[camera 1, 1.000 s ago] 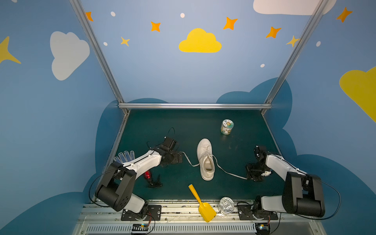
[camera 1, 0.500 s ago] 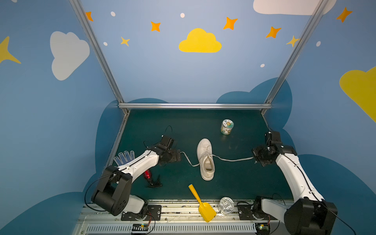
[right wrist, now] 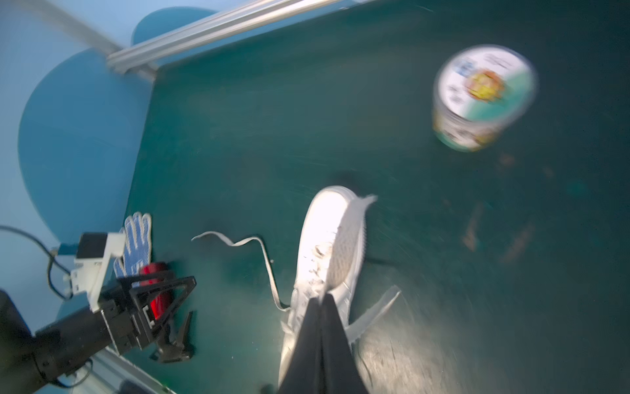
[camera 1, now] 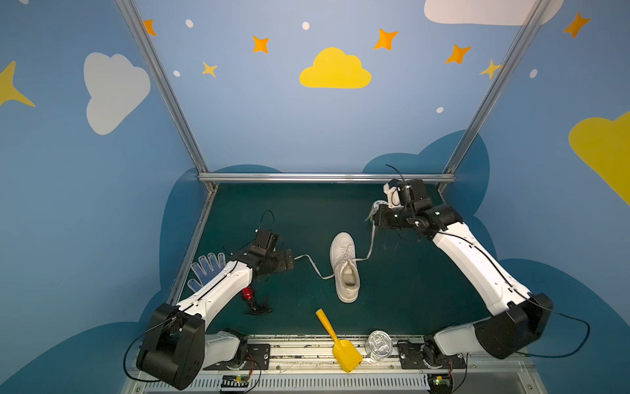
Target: Tie the shoes
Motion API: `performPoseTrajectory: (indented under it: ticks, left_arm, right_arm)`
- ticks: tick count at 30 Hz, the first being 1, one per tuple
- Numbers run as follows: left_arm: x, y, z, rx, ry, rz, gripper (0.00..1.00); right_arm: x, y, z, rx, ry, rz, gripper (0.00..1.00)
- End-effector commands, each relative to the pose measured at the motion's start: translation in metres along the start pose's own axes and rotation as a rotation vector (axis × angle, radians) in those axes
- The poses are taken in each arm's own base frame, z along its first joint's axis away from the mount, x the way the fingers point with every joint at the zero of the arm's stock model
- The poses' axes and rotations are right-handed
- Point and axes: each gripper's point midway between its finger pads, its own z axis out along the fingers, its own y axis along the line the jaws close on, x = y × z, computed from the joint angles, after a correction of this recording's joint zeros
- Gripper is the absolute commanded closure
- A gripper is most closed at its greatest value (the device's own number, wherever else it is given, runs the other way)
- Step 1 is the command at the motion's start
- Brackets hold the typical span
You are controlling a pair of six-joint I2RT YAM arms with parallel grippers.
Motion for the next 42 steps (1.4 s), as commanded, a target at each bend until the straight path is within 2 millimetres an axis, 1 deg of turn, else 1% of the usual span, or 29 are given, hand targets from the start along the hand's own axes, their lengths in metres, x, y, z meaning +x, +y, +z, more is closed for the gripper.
performPoseTrajectory:
  ticks: [1,3,6,9,12,20,25,27,29,32,35,37,38,39,40,42]
  left_arm:
    - [0.009,0.005,-0.003,0.0,0.029,-0.004,0.01]
    - [0.011,0.007,-0.003,0.0,0.032,-0.008,0.01]
    - [0.012,0.009,-0.004,0.004,0.033,-0.014,0.01]
    - [0.013,0.01,-0.004,0.01,0.036,-0.021,0.01]
    - [0.016,0.01,-0.003,0.017,0.043,-0.021,0.01]
    - [0.02,0.008,0.004,0.027,0.074,-0.027,0.01]
    - [0.02,0.009,0.006,0.014,0.091,-0.007,0.01]
    - [0.02,0.01,0.006,0.004,0.093,0.001,0.01]
    - [0.02,0.012,0.005,-0.003,0.093,0.003,0.01]
    - [0.02,0.012,0.005,-0.005,0.092,0.001,0.0]
    - [0.02,0.012,0.007,-0.006,0.095,-0.001,0.01]
    - [0.021,0.013,0.008,-0.008,0.099,-0.003,0.01]
    - [0.02,0.013,0.009,-0.011,0.101,-0.007,0.01]
    - [0.021,0.013,0.009,-0.013,0.105,-0.008,0.01]
    - [0.021,0.013,0.009,-0.013,0.108,-0.009,0.01]
    - [0.02,0.013,0.01,-0.02,0.116,-0.009,0.01]
  right_arm:
    - [0.0,0.041,0.015,-0.11,0.04,-0.154,1.0]
    - [0.007,0.06,0.03,-0.151,0.096,-0.179,1.0]
    - [0.02,0.082,0.05,-0.185,0.17,-0.231,1.0]
    - [0.03,0.102,0.068,-0.227,0.223,-0.28,1.0]
    - [0.037,0.114,0.085,-0.245,0.259,-0.332,1.0]
    - [0.046,0.133,0.125,-0.283,0.359,-0.386,1.0]
    - [0.051,0.135,0.153,-0.297,0.387,-0.397,1.0]
    - [0.053,0.137,0.16,-0.307,0.406,-0.399,1.0]
    - [0.057,0.142,0.164,-0.352,0.43,-0.384,1.0]
    - [0.06,0.145,0.171,-0.385,0.438,-0.387,1.0]
    - [0.062,0.141,0.18,-0.379,0.436,-0.387,1.0]
    - [0.066,0.13,0.19,-0.329,0.45,-0.367,0.99]
    - [0.069,0.122,0.195,-0.294,0.467,-0.36,0.9]
    - [0.071,0.115,0.197,-0.26,0.484,-0.357,0.76]
    - [0.073,0.105,0.2,-0.219,0.502,-0.344,0.68]
    - [0.072,0.084,0.203,-0.122,0.528,-0.279,0.57]
